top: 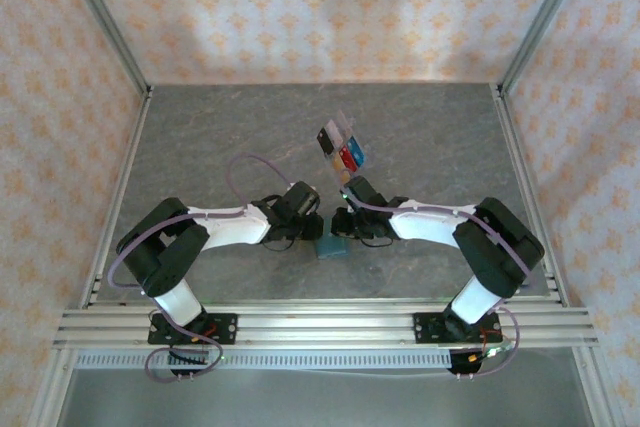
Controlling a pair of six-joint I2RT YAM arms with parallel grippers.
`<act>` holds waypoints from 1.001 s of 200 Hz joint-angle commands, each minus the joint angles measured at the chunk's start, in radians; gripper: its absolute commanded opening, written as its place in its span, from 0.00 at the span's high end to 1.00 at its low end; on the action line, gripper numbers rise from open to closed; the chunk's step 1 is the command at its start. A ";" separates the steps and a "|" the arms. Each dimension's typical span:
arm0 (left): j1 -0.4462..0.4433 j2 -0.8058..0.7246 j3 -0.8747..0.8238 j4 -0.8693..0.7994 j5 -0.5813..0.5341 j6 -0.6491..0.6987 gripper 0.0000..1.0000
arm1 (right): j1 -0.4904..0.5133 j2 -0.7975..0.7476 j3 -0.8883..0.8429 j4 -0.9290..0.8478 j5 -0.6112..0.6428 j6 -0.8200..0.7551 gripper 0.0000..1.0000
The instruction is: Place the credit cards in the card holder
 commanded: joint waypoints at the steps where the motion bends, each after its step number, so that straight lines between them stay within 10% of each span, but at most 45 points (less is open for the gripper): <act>1: -0.053 0.157 -0.050 0.077 0.060 -0.021 0.74 | 0.023 0.006 -0.001 0.172 -0.114 0.030 0.90; 49: -0.054 0.131 -0.031 0.044 0.055 -0.012 0.73 | 0.014 -0.060 -0.033 0.153 -0.086 0.019 1.00; 119: -0.029 -0.096 0.017 -0.132 0.015 0.037 0.43 | -0.017 -0.242 -0.049 -0.092 0.050 -0.065 1.00; 200: 0.013 -0.159 -0.055 -0.146 0.020 0.040 0.50 | -0.001 -0.224 0.043 -0.228 0.138 -0.100 1.00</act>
